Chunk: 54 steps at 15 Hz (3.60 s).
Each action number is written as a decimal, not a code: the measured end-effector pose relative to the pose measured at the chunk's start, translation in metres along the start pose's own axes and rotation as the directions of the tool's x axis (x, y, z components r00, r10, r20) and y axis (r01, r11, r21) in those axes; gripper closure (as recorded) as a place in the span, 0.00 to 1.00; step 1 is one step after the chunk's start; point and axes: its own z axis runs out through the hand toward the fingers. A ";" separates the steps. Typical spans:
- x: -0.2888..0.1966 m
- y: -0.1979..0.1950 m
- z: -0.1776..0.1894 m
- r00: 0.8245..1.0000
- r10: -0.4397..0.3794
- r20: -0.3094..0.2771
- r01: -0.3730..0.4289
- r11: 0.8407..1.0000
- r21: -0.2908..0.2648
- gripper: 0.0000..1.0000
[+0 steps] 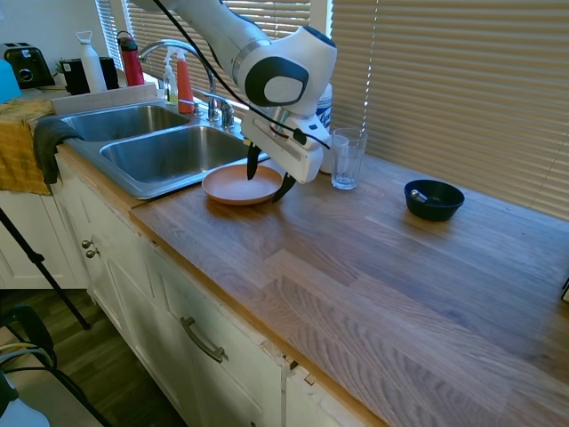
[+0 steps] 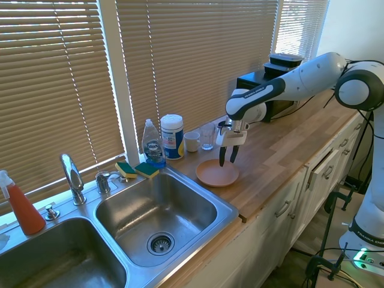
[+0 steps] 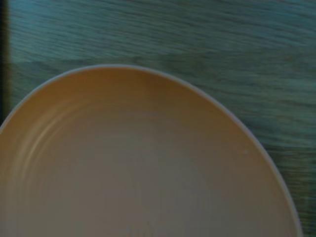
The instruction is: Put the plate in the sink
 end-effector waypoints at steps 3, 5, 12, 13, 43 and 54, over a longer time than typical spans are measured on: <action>0.002 -0.001 0.007 1.000 -0.006 0.012 0.006 1.000 0.002 1.00; 0.002 -0.002 0.010 1.000 -0.009 0.019 0.008 1.000 0.007 1.00; 0.007 0.003 0.016 0.999 -0.022 0.048 0.020 0.999 0.042 1.00; 0.009 0.004 0.017 0.998 -0.024 0.051 0.022 0.999 0.047 1.00; -0.160 -0.161 0.015 0.987 -0.143 0.077 0.140 0.989 0.045 1.00; -0.194 -0.243 0.150 0.989 -0.137 0.059 0.142 0.985 -0.102 1.00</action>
